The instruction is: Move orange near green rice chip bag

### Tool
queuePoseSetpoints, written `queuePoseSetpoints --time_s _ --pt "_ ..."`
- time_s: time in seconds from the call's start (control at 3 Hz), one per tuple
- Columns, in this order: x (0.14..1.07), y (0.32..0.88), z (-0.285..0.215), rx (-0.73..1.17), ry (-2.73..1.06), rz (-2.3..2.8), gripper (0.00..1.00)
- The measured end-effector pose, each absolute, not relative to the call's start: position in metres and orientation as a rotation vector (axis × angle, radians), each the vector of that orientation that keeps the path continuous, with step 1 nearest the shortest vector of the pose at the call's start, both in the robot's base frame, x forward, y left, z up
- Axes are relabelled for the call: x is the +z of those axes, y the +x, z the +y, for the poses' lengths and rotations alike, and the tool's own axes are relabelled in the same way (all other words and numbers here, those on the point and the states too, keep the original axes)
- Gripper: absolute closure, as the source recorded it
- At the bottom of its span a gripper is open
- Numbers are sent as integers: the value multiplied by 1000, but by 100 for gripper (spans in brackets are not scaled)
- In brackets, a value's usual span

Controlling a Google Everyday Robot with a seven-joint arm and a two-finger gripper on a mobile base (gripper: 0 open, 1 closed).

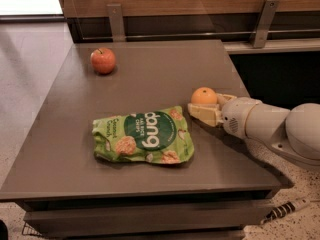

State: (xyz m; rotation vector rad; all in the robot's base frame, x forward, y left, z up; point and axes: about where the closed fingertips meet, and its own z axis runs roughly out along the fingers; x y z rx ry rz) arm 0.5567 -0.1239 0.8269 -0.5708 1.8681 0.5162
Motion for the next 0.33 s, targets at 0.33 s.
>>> queuePoseSetpoints --time_s 0.33 --pt "827 557 -122 517 -574 1867 0"
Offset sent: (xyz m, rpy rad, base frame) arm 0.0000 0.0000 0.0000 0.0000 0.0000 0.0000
